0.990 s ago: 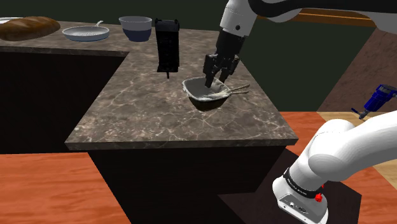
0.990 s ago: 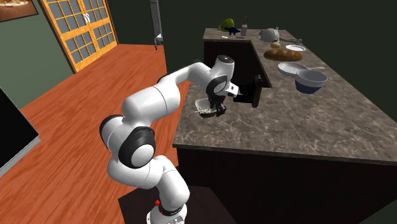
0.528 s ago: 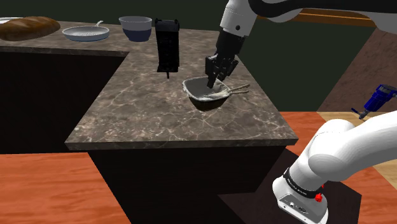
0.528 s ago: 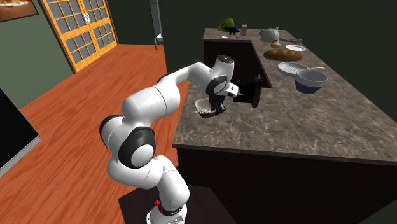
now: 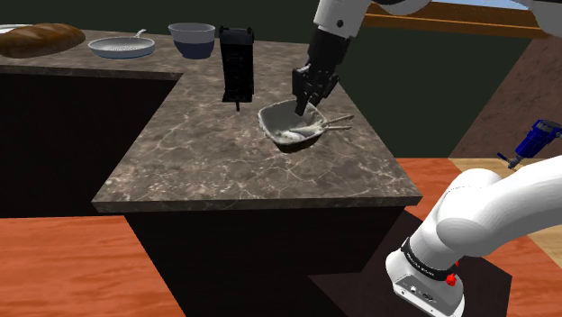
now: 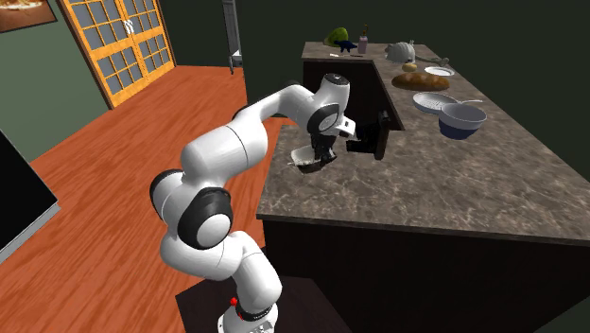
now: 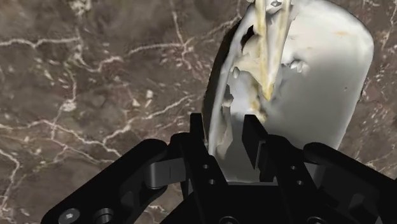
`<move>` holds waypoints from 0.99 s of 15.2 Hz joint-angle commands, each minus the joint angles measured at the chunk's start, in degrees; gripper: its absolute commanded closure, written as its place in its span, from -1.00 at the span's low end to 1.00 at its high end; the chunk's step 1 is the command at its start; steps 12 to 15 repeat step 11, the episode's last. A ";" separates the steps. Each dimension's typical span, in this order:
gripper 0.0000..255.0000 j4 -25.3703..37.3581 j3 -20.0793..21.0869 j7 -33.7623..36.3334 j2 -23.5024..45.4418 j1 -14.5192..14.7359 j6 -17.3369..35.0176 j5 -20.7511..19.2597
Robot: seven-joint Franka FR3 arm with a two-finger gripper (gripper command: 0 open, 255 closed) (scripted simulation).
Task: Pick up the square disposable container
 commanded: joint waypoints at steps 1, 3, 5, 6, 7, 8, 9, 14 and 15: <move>1.00 1.99 -0.01 0.47 0.45 -0.02 -1.47 -0.13; 1.00 3.87 -0.13 0.78 0.86 -0.07 -2.90 -0.28; 1.00 5.79 -0.23 1.09 1.33 -0.12 -4.33 -0.43; 1.00 6.77 -0.29 1.25 1.58 -0.14 -5.05 -0.50; 1.00 7.76 -0.34 1.41 1.84 -0.16 -5.77 -0.57; 1.00 8.77 -0.38 1.58 2.11 -0.18 -6.49 -0.64; 1.00 9.79 -0.43 1.74 2.39 -0.20 -7.21 -0.70; 1.00 9.94 -0.44 1.76 2.44 -0.20 -7.32 -0.71; 1.00 9.94 -0.44 1.76 2.44 -0.20 -7.32 -0.71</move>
